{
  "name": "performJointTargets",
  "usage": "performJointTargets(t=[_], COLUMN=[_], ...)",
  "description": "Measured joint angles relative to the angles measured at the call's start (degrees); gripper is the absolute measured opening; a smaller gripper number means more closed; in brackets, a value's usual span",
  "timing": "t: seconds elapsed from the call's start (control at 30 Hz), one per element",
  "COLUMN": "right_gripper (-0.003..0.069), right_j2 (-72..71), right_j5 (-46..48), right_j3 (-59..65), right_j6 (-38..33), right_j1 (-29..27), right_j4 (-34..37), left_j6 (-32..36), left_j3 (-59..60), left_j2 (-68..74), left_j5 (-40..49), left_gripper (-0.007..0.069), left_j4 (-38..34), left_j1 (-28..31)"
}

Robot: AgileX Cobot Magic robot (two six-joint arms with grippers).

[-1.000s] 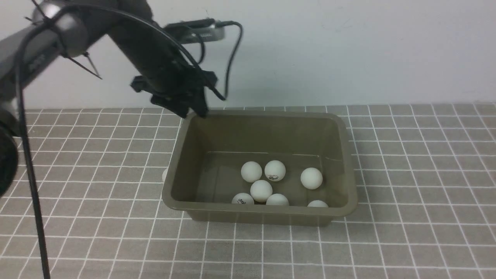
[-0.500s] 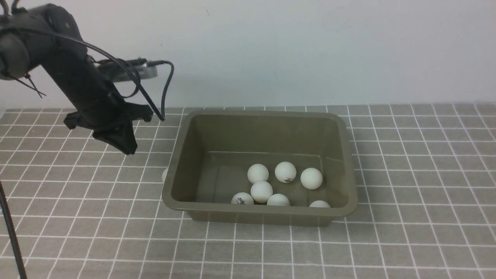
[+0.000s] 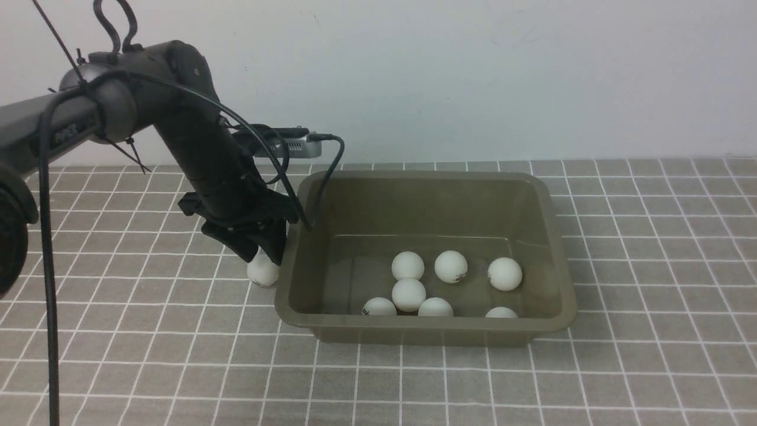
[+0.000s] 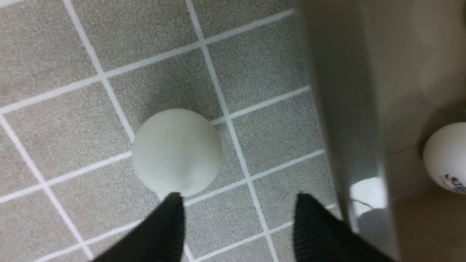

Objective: Put the table tennis balls into the box on the grey coffee tablecloth.
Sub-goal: 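Reach for and grasp a ping pong ball on the table beside the basket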

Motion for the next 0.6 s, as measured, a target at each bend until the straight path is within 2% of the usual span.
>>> performJointTargets(t=[0.2,0.6], right_gripper=[-0.001,-0.001], right_j2=[0.0,0.0], right_j5=[0.0,0.0], right_j3=[0.0,0.0], right_j6=[0.0,0.0], right_j1=[0.0,0.0], right_j4=[0.0,0.0], left_j6=[-3.4,-4.0], left_j3=[0.0,0.0], left_j2=[0.0,3.3], left_j5=[-2.3,-6.6], left_gripper=[0.0521,0.0534], left_j4=[4.1,5.3], left_j1=[-0.2,-0.2])
